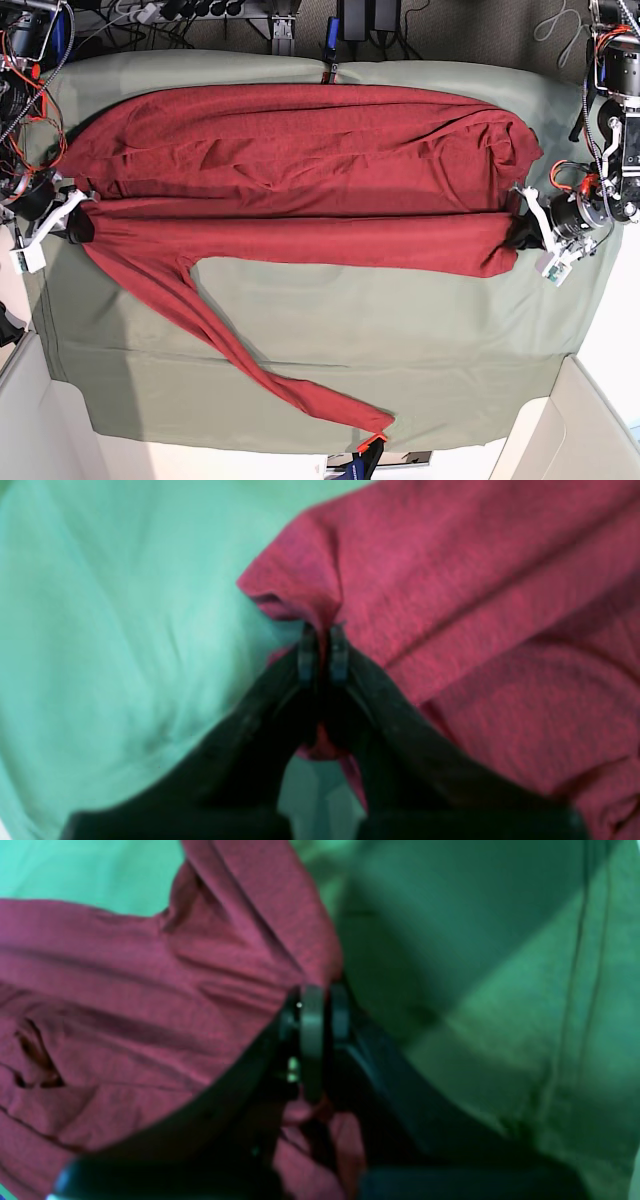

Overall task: Fold the T-shirt properly
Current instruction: 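Grasp the side edges and fold them over toward the collar, then release and regrasp the shirt's side edges lower on the body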

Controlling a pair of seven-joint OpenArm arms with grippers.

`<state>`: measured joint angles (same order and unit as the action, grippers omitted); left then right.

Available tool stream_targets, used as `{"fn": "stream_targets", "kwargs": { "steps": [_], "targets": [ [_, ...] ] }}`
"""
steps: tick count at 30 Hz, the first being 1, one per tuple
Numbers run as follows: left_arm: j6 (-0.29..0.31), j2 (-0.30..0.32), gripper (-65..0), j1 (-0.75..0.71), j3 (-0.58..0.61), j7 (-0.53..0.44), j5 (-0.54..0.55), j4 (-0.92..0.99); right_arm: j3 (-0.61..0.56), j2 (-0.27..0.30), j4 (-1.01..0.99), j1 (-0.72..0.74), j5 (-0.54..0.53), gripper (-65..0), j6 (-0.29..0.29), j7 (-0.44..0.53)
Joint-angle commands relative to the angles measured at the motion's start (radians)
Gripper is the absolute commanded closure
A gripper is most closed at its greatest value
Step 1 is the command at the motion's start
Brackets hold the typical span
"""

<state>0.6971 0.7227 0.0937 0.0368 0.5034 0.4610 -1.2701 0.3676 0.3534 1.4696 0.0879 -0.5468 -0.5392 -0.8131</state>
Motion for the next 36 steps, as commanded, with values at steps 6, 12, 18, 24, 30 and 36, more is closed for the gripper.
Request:
{"fn": "stream_targets", "kwargs": {
  "steps": [6, 12, 18, 24, 30, 36],
  "targets": [
    [0.001, 0.023, -19.9, 0.003, -0.012, -0.031, 0.014, -0.014, 0.010, 0.014, 0.016, 0.014, -0.023, 0.0, -0.003, 0.023],
    [0.001, 0.022, -27.2, 0.029, -0.012, -0.062, 0.013, -0.014, 0.010, 0.014, 0.015, 0.014, -0.040, -14.0, -0.004, 0.020],
    [0.001, 0.021, -36.4, 0.106, -0.012, 0.014, 0.072, -0.011, 0.010, 0.014, 0.015, 0.017, -0.040, -26.5, -0.003, 0.035],
    [0.001, -0.054, -36.4, 0.166, -0.012, 0.038, 0.114, 0.118, 0.010, 0.009, 0.015, 0.017, -0.040, -26.5, -0.003, 0.042],
    [-0.033, -0.122, -36.4, 0.276, -0.012, -0.042, 0.037, 0.375, 0.010, 0.009, 0.015, 0.017, -0.037, -26.5, -0.003, 0.046],
    [-0.084, -0.121, -36.4, 0.294, -0.012, -0.051, -0.010, 0.410, 0.010, 0.009, 0.015, 0.021, -0.038, -26.5, 0.002, 0.047]
  ]
}}
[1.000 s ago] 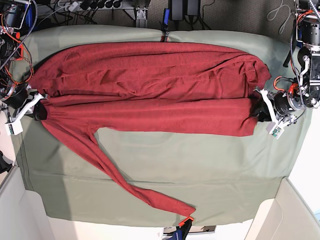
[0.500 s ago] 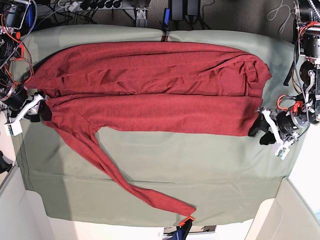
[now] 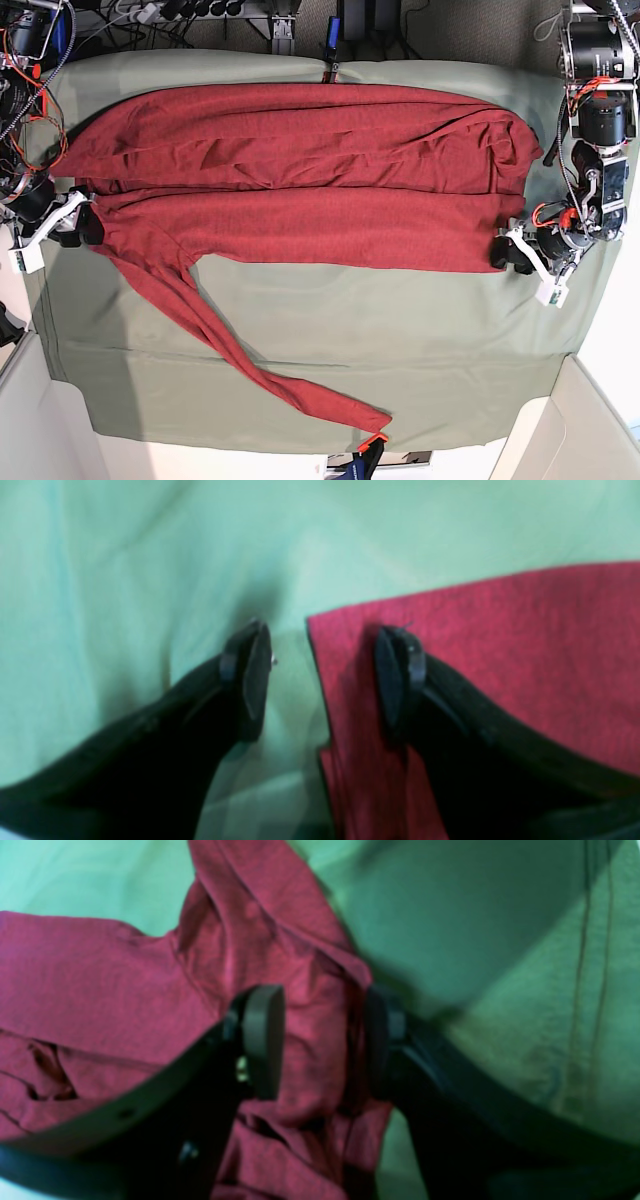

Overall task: Fold the T-shirt properly
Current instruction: 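Release and regrasp the shirt's side edges lower on the body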

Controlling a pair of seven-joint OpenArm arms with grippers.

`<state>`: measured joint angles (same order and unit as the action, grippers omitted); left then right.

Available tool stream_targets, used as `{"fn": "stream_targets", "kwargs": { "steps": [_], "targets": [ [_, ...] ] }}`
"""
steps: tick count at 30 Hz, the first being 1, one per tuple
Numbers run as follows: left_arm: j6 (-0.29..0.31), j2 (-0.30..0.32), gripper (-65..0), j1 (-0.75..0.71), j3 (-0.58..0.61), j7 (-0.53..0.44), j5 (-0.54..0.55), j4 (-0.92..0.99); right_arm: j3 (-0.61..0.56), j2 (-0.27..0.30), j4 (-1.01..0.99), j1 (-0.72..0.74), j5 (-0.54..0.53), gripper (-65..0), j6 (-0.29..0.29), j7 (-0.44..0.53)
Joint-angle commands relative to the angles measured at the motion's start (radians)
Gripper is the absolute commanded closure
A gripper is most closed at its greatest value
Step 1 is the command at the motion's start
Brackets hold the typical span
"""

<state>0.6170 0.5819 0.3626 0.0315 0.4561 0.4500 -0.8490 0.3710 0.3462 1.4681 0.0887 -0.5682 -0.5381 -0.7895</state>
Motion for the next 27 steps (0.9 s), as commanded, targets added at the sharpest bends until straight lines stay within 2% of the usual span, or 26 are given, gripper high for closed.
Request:
{"fn": "stream_targets", "kwargs": {
  "steps": [1, 5, 9, 11, 13, 17, 19, 24, 27],
  "targets": [
    [-0.003, 0.019, -36.4, 0.025, -0.006, -0.003, 0.001, -0.011, 0.006, 0.016, 0.017, 0.022, -0.019, -26.5, 0.001, 0.024],
    [-0.002, 0.019, -36.4, 0.019, -0.006, 0.024, 0.004, -0.011, 0.006, 0.016, 0.017, 0.027, -0.019, -26.5, 0.003, 0.034],
    [0.071, 0.000, -36.3, 0.017, -0.006, 0.070, 0.056, -0.011, 0.006, 0.016, 0.017, 0.069, -0.019, -26.5, 0.010, 0.034],
    [0.081, -0.011, -35.6, 0.017, -0.006, 0.079, 0.091, -0.011, 0.006, 0.016, 0.017, 0.104, -0.019, -26.5, 0.018, 0.034],
    [0.081, -0.020, -28.7, 0.017, -0.006, 0.079, 0.114, -0.011, 0.006, 0.016, 0.017, 0.139, -0.019, -26.5, 0.019, 0.034],
    [0.081, -0.022, -2.1, 0.017, -0.006, 0.064, 0.137, -0.011, 0.006, 0.011, -0.001, 0.209, 0.006, -26.5, 0.043, 0.034],
    [0.081, -0.021, 0.0, 0.017, -0.006, 0.047, 0.128, -0.011, 0.006, -0.005, -0.040, 0.249, 0.036, -26.5, 0.070, 0.040],
    [0.081, -0.018, 0.0, 0.017, -0.006, 0.015, 0.087, -0.011, -0.022, -0.064, -0.251, 0.342, 0.088, -26.5, 0.071, 0.128],
    [0.081, -0.018, 0.0, 0.017, -0.006, 0.016, 0.085, -0.011, -0.079, -0.073, -0.364, 0.384, 0.144, -26.5, 0.070, 0.151]
  ]
}}
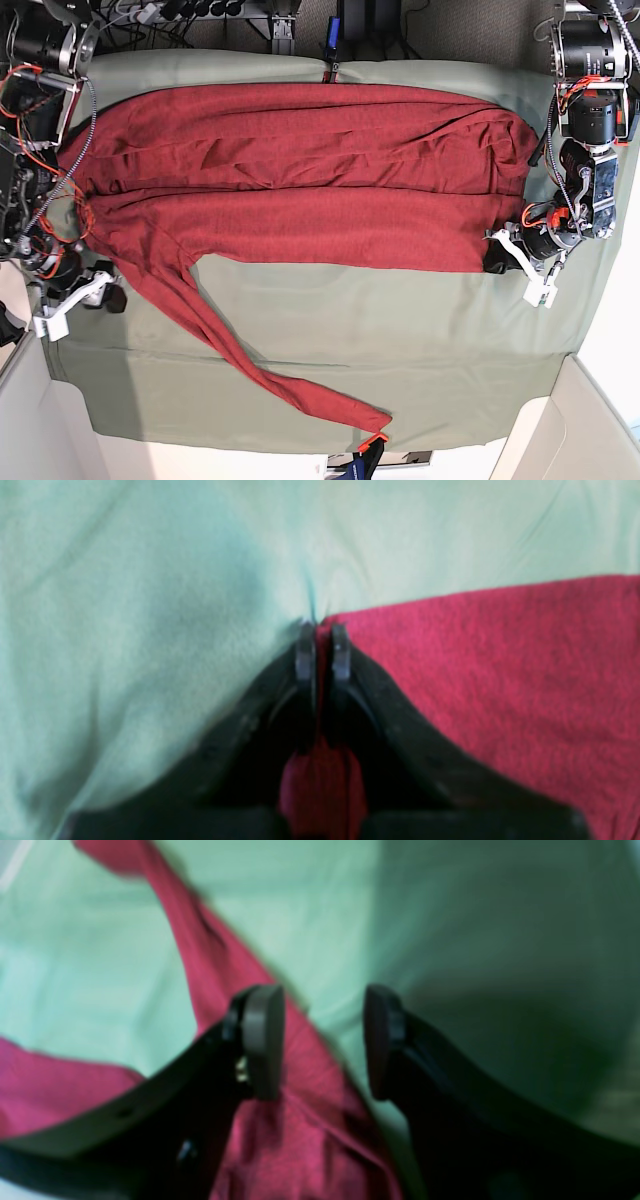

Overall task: Fold the T-shirt properly
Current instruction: 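Release and regrasp the shirt's side edges lower on the body, then fold the grasped edges over toward the collar with both grippers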

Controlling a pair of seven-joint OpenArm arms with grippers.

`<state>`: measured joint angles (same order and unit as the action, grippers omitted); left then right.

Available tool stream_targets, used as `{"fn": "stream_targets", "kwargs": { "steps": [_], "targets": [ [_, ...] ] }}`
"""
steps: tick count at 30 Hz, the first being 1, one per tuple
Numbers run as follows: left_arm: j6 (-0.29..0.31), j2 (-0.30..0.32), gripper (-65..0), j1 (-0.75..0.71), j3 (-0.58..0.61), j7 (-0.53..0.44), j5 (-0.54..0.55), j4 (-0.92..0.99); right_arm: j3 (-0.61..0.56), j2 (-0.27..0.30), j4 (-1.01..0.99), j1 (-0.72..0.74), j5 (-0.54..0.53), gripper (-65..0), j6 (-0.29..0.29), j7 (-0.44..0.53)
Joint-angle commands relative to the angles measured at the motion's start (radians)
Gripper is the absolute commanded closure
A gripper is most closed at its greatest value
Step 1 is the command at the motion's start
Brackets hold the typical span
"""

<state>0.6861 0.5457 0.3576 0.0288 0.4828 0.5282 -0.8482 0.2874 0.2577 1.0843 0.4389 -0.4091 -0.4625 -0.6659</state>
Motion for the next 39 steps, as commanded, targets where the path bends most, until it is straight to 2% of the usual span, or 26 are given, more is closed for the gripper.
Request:
{"fn": "stream_targets", "kwargs": {
  "steps": [1, 10, 17, 19, 21, 25, 29, 32, 36, 39],
  "targets": [
    [0.012, 0.018, 0.0, 0.022, -0.004, -0.011, 0.006, -0.012, -0.019, 0.016, -0.008, 0.042, -0.003, -26.5, -0.006, 0.037],
    [0.012, 0.018, 0.0, 0.022, -0.004, -0.011, 0.007, -0.012, -0.185, 0.016, -0.061, 0.048, 0.076, -26.5, -0.004, 0.048],
    [0.012, 0.020, 0.0, 0.022, -0.004, -0.011, 0.008, -0.012, -0.202, -0.001, -0.061, 0.037, 0.106, -25.6, -0.005, 0.037],
    [0.012, 0.020, 0.0, 0.022, -0.004, -0.012, 0.011, -0.012, -0.202, 0.000, -0.061, 0.031, 0.121, -15.9, -0.006, 0.040],
    [0.012, 0.020, 0.0, 0.022, -0.004, -0.021, 0.014, -0.012, -0.202, 0.000, -0.061, 0.024, 0.126, 0.0, -0.006, 0.041],
    [0.012, 0.033, 0.0, 0.023, -0.004, -0.063, 0.014, -0.018, -0.202, 0.000, -0.052, 0.023, 0.122, 0.0, -0.006, 0.050],
    [0.012, 0.068, 0.0, 0.022, -0.004, -0.059, 0.014, -0.068, -0.202, 0.003, 0.029, 0.012, 0.121, 0.0, -0.009, 0.045],
    [0.012, 0.098, 0.0, 0.021, -0.004, -0.011, 0.024, -0.131, -0.195, 0.003, 0.142, -0.010, 0.114, 0.0, -0.009, -0.004],
    [0.012, 0.142, 0.0, -0.002, -0.004, 0.157, 0.179, -0.257, -0.176, 0.025, 0.345, -0.090, 0.063, 0.0, -0.008, -0.065],
    [0.012, 0.175, 0.0, -0.055, -0.004, 0.224, 0.216, -0.378, -0.170, 0.059, 0.457, -0.165, 0.029, 0.0, -0.008, -0.090]
  ]
}}
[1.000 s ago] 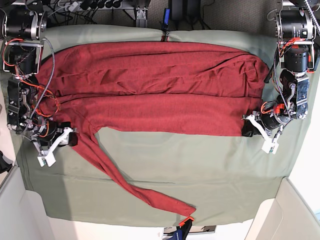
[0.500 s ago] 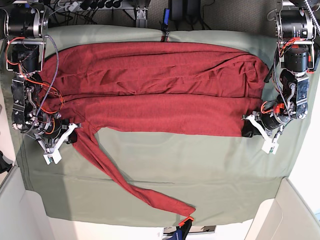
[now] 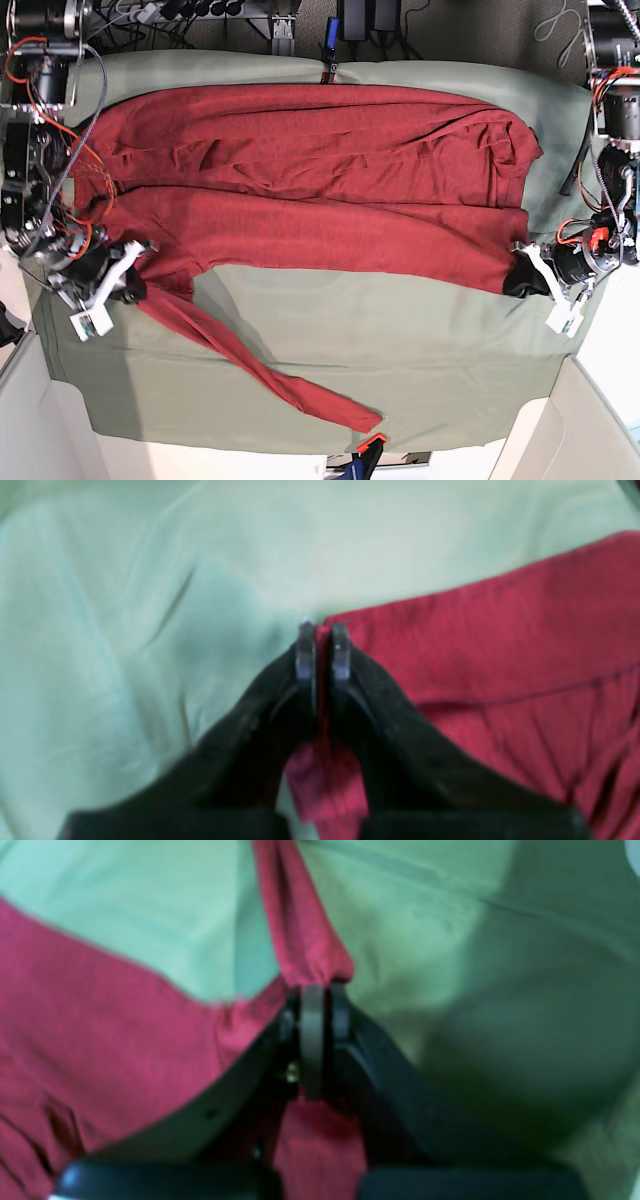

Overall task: Fold the T-shirt properly
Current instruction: 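Fold the grasped edges over toward the collar with both grippers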

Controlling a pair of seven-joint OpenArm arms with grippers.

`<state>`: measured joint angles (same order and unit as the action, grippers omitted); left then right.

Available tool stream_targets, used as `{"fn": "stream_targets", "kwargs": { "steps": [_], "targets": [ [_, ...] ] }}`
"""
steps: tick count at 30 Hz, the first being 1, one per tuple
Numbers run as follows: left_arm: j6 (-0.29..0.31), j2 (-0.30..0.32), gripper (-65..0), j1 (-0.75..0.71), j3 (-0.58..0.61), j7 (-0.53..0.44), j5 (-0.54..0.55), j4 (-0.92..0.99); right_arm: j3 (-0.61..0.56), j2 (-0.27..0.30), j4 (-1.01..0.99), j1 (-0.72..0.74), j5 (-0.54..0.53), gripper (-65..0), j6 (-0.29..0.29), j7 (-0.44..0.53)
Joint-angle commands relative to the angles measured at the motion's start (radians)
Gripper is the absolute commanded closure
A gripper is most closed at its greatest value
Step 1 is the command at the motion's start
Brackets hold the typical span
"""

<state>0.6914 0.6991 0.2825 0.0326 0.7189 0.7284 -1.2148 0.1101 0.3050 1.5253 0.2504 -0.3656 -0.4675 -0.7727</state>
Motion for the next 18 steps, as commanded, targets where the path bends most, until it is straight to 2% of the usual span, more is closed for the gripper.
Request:
{"fn": "stream_targets", "kwargs": {
  "steps": [1, 5, 9, 14, 18],
  "targets": [
    [0.007, 0.033, 0.0, -0.003, -0.008, -0.003, 0.015, -0.055, 0.014, 0.021, 0.044, -0.005, -0.020, 0.0, -0.003, 0.016],
    [0.007, 0.086, 0.0, -0.124, -0.009, 0.024, 0.000, -0.248, 0.072, 0.031, 0.148, -0.124, -0.025, 0.0, -0.004, 0.017],
    [0.007, 0.123, 0.0, -0.243, -0.059, 0.031, -0.067, -0.406, 0.185, 0.033, 0.231, -0.229, -0.108, 0.0, -0.030, 0.017],
    [0.007, 0.135, 0.0, -0.378, -0.193, 0.049, -0.065, -0.462, 0.304, 0.033, 0.287, -0.320, -0.187, 0.0, -0.063, 0.013],
    [0.007, 0.135, 0.0, -0.465, -0.245, 0.049, -0.037, -0.462, 0.344, 0.033, 0.289, -0.357, -0.223, 0.0, -0.080, 0.008]
  ]
}}
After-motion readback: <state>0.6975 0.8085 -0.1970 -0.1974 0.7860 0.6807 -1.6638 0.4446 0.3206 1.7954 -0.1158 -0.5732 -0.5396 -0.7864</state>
